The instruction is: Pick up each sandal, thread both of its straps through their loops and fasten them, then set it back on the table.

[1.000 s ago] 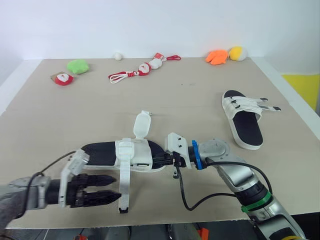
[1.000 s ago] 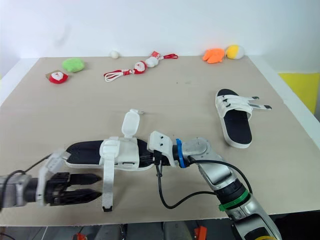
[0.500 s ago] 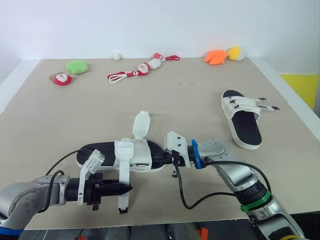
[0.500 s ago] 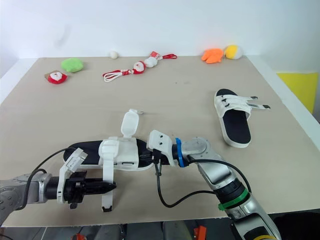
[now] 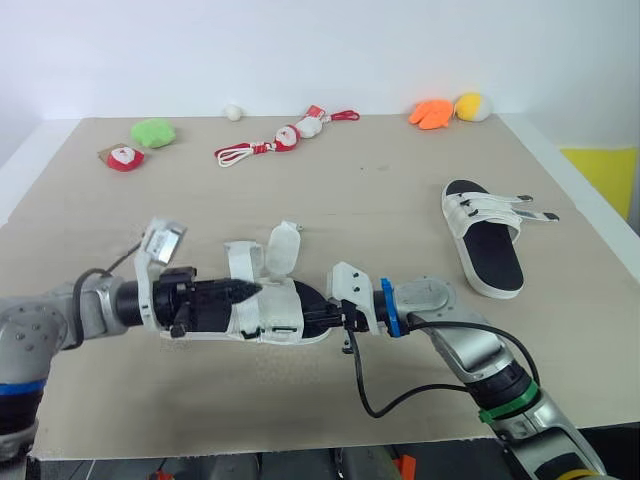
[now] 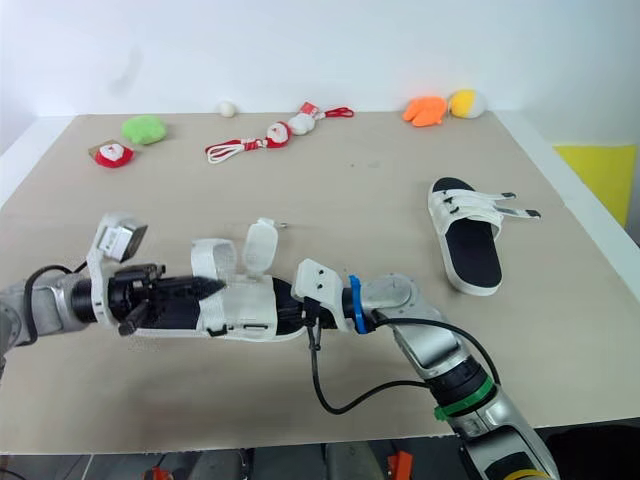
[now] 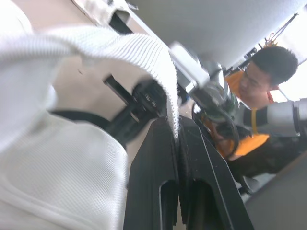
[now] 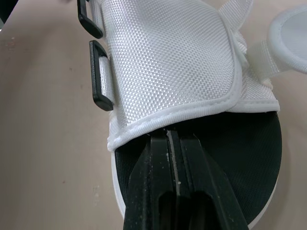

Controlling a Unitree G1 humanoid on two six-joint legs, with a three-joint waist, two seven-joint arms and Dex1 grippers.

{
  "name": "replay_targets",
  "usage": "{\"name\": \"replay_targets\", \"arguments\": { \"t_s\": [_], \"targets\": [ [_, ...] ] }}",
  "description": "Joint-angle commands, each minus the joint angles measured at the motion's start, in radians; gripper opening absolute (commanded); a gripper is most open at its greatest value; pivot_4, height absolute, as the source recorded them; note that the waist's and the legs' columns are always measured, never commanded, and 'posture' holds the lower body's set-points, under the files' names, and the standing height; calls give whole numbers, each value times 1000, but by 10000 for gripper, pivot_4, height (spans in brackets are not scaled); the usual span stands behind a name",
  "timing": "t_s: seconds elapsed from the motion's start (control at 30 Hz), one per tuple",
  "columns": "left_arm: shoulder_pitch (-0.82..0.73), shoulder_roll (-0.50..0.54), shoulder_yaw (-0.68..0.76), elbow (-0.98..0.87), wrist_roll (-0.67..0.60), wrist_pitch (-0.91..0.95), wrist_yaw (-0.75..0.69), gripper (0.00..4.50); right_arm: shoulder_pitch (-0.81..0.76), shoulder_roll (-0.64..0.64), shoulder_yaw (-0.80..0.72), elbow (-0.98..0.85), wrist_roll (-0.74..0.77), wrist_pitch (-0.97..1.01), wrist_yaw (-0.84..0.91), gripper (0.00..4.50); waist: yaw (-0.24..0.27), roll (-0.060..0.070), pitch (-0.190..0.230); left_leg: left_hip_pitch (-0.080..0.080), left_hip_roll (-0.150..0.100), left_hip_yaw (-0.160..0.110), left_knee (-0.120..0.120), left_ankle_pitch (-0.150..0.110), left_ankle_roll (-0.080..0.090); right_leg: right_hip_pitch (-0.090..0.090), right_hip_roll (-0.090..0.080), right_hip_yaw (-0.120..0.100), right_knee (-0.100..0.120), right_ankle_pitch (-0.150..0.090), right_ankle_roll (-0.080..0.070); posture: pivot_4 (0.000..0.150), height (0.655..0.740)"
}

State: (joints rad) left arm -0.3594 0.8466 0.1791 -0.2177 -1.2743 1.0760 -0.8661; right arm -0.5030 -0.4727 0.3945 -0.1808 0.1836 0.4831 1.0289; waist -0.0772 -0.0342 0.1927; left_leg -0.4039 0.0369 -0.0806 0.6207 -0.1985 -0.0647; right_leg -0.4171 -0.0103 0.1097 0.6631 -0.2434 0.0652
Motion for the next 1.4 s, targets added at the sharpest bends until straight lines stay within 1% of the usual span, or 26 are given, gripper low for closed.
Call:
{"name": "replay_targets", "arguments": {
  "t_s": [0.03,0.2,0.37,0.5,0.7,0.8,0.9,1.0,1.4],
  "targets": [
    [-51,25,-73,37,139,-36,-61,597,-4,4,9,-25,-5,-3,-5,0,0,0,0,0,0,0,0,0,0,0,0,0,0,0,0,1500,7400],
    [-89,0,-97,66,189,-29,-99,597,-1,5,9,-31,-5,0,-10,0,0,0,0,0,0,0,0,0,0,0,0,0,0,0,0,1500,7400],
    [-87,-22,-92,63,190,-10,-112,597,1,6,8,-34,-4,4,-16,0,0,0,0,-1,0,-1,0,0,0,0,0,0,0,0,0,1500,7400],
    [-94,-40,-55,55,141,23,-95,597,3,7,10,-39,-1,9,-19,0,0,0,0,-1,0,-1,0,0,0,0,0,0,0,0,0,1500,7400],
    [-102,-54,-24,25,111,61,-61,597,-1,11,12,-38,-2,10,-17,0,0,0,0,-1,0,-1,0,0,0,0,0,0,0,0,0,1500,7400],
    [-81,-49,-21,2,117,64,-54,597,0,13,12,-39,-1,10,-17,0,0,0,0,-1,0,-1,0,0,0,0,0,0,0,0,0,1500,7400],
    [-71,-59,2,-3,81,84,-34,597,-1,14,12,-38,-1,10,-16,0,0,0,0,-1,0,-1,0,0,0,0,0,0,0,0,0,1500,7400],
    [-49,-42,-11,-27,112,73,-47,597,-2,18,13,-36,-1,11,-17,0,0,0,0,-1,0,-1,0,0,0,0,0,0,0,0,0,1500,7400],
    [-19,-32,0,-34,119,75,-54,597,1,23,13,-41,-1,16,-20,0,0,0,0,0,0,-1,0,0,0,0,0,0,1,0,0,1500,7400]
  ]
}}
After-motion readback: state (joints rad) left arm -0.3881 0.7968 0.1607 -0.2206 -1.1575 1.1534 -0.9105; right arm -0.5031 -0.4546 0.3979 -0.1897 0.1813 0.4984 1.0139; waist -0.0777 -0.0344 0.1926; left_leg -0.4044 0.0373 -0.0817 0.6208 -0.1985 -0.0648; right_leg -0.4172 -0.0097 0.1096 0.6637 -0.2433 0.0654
